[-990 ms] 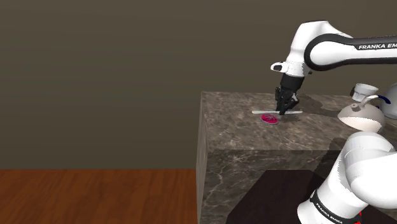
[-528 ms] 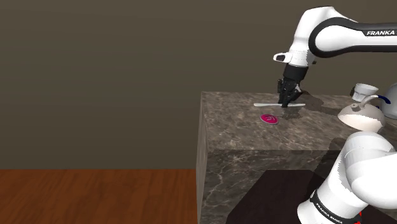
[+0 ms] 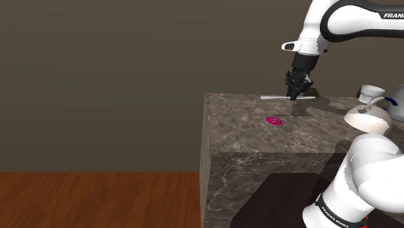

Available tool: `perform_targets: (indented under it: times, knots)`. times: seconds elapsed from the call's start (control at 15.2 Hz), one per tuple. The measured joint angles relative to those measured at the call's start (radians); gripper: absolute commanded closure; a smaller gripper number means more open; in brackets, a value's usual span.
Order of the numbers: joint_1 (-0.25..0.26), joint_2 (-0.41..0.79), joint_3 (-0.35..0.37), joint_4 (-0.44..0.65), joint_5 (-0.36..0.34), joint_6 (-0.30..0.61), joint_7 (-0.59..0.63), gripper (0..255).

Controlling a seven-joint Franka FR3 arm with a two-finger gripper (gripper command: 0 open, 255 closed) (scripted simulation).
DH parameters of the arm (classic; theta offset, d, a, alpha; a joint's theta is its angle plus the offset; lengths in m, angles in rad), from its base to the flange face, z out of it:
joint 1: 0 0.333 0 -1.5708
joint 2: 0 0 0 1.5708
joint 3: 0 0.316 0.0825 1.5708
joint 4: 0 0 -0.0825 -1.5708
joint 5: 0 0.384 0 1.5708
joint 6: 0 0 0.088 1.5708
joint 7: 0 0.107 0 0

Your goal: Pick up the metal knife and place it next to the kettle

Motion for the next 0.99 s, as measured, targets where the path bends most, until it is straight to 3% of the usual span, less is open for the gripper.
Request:
perform_targets:
  times: [0.4,0.99]
  knots:
    - [0.003,0.012,0.005,0.078,0.006,-0.065,-0.014,255]
    - [-0.048,0.014,-0.174,0.162,-0.115,-0.101,-0.219,255]
